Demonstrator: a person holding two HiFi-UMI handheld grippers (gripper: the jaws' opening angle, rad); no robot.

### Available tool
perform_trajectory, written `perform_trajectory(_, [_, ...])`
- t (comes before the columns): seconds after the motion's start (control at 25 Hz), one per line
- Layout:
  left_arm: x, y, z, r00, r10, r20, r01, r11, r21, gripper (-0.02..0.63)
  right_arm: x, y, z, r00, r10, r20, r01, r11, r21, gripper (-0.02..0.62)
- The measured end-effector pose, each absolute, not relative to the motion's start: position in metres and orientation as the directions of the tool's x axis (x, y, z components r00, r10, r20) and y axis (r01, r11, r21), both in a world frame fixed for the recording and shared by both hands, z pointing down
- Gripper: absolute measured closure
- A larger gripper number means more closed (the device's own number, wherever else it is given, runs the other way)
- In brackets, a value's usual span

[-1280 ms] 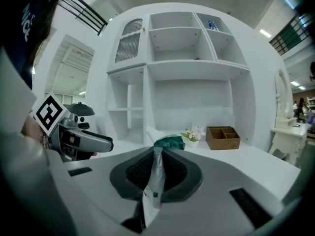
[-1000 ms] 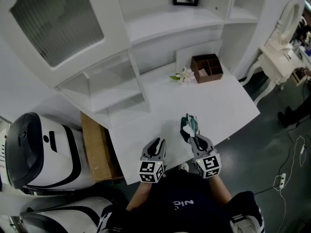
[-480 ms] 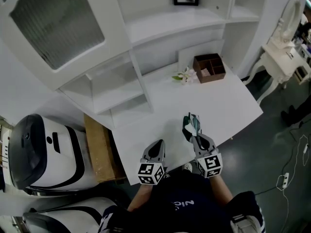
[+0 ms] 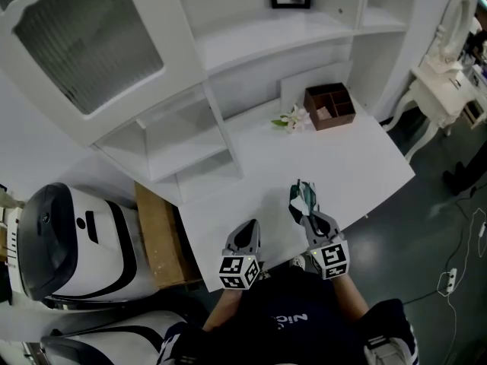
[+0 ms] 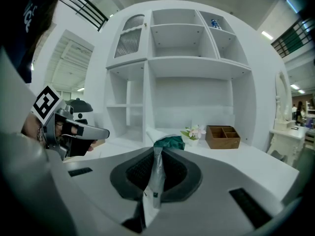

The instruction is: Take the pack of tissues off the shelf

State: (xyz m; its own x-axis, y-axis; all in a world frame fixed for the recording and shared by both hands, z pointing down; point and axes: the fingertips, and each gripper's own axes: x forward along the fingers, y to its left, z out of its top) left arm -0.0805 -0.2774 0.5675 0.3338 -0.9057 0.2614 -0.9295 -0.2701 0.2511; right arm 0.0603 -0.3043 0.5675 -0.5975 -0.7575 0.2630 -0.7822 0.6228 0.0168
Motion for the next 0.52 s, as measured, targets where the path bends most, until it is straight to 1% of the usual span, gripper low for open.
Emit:
perform_trajectory(0.2, [-0.0830, -0.2777, 0.5697, 0.325, -0.906, 0.271, -0.933, -0.259, 0.251, 0.603, 0.0575, -0.3040, 0.5679, -0.600, -0.751, 0.275, -0.772, 0.633, 0.045, 0.578])
perform_trajectory(0.52, [-0.0818, -0.2777, 0.5742, 0.317, -0.905, 0.283, -0.939, -0.257, 0.230, 0.603, 0.0581, -0.3037, 0.5666, -0.612, -0.745, 0.265, -0.768, 0.640, 0.028, 0.578])
